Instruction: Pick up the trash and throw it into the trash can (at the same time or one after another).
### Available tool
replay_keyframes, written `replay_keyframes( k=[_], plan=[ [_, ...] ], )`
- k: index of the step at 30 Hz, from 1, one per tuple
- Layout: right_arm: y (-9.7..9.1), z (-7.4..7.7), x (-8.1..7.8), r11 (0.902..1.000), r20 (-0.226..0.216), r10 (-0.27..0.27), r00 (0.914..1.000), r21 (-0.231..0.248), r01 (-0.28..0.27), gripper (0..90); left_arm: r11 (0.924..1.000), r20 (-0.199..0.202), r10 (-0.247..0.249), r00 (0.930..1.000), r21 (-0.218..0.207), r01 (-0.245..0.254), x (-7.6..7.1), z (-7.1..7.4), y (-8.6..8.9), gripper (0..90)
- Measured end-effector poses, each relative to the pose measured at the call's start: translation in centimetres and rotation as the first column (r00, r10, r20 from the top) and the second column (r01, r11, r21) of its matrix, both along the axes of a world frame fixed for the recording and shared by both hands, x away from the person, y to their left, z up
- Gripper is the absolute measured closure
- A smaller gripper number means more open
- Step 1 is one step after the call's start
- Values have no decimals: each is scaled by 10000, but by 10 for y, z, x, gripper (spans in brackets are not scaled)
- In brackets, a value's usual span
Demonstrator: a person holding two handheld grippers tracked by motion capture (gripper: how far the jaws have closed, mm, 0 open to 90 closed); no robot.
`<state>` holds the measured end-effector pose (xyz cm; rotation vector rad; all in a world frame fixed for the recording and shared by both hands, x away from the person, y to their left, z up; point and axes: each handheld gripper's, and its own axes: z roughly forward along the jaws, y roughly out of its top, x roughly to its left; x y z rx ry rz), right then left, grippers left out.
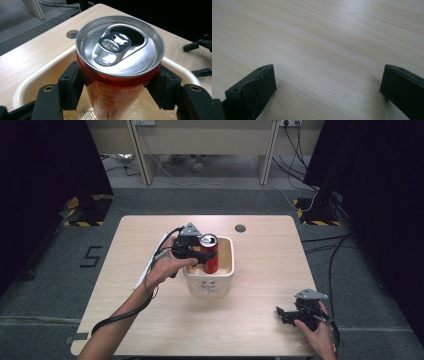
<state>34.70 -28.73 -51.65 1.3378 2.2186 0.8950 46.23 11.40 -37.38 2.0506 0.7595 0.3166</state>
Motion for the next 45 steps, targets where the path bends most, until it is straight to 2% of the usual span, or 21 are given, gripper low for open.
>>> replay_keyframes(
  k=[12,20,24,28,34,45],
  plan=[
    [0,0,0,10000,1,1,10000,-1,-1,3,9996,-301,-281,9992,30,282,1,-6,-4,334],
    [0,0,0,10000,4,13,10000,-6,-13,3,9993,-54,-362,9993,-130,361,-4,1,-3,210],
    [0,0,0,10000,5,14,10000,-8,-14,3,9974,65,-527,9986,-492,529,-8,7,0,148],
    [0,0,0,10000,6,14,10000,-4,-14,3,9961,250,-581,9980,-645,596,-15,16,4,150],
    [0,0,0,10000,3,13,10000,-5,-13,3,9962,345,-484,9982,-707,507,-21,24,14,150],
    [0,0,0,10000,-3,11,10000,-12,-11,3,9973,308,101,9995,-726,-78,-21,25,40,151]
  ],
)
